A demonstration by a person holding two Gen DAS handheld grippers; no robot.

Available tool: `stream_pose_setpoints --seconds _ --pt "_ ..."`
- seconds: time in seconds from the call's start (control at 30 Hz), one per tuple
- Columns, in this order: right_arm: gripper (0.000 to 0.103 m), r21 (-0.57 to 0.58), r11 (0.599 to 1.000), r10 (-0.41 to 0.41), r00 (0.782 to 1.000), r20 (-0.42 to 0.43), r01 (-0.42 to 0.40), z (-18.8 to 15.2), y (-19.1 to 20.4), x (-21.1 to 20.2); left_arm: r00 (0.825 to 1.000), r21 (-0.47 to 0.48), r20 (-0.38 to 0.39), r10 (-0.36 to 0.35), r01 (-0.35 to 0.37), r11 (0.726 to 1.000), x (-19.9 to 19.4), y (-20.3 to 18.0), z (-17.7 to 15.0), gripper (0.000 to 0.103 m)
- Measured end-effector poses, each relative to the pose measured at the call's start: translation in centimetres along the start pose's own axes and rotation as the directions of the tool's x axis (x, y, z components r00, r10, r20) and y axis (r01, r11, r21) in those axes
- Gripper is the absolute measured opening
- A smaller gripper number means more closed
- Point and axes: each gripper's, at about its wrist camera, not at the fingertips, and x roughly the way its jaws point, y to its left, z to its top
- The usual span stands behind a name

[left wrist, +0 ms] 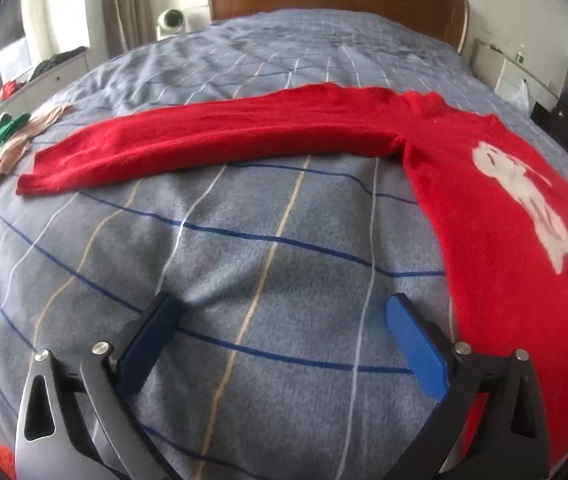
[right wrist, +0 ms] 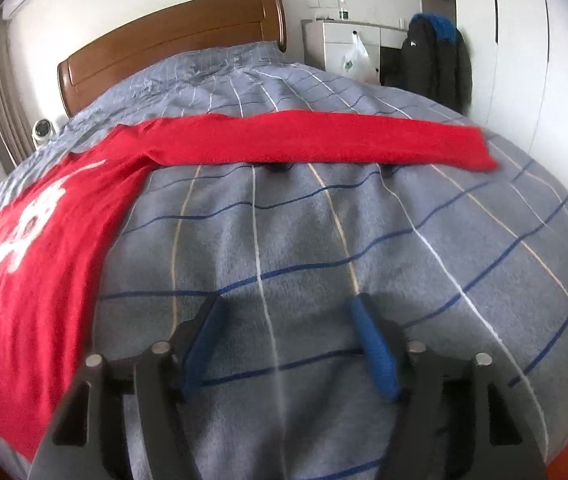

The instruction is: Fold small clothes

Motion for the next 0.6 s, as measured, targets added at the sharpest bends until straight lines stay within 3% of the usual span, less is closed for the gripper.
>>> stream_pose_setpoints --seconds 0.27,0.6 --pt "0.081 0.001 0.999 0.046 0.998 0.031 -0.046 -0.6 -0.2 0.3 1.0 0.017 0.005 0.024 -0.024 1.0 0.7 -0.3 0.0 0.103" --pt "0.082 -0.006 0.999 0.048 0.998 0.034 -0.048 -0.7 0.0 0.3 0.997 0.034 0.046 0.057 -0.058 0.998 0.7 -0.8 -0.7 0.103"
